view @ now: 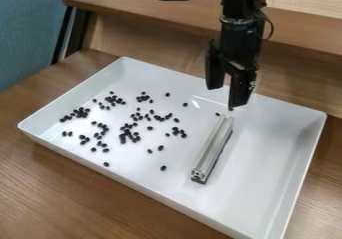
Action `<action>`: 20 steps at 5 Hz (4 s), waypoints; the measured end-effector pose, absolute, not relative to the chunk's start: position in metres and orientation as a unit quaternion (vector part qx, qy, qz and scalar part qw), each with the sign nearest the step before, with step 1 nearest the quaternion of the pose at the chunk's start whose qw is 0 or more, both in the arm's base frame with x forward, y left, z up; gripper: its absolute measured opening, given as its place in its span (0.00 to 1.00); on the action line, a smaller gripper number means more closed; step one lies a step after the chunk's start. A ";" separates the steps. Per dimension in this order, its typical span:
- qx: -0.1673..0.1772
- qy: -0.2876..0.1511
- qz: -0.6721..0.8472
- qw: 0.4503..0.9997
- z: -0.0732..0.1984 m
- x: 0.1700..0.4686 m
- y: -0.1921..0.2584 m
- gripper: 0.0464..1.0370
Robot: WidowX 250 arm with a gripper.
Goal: Sweep into pile
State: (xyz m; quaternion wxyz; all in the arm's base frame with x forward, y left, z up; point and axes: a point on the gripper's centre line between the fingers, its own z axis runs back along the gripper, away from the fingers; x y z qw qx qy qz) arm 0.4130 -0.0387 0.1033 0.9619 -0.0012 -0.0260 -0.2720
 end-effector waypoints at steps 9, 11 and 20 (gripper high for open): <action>0.002 -0.015 -0.056 0.998 0.078 0.351 -0.041 0.96; -0.024 -0.019 -0.016 0.999 0.058 0.360 -0.038 0.96; -0.006 -0.004 -0.105 0.994 0.027 0.349 -0.026 0.36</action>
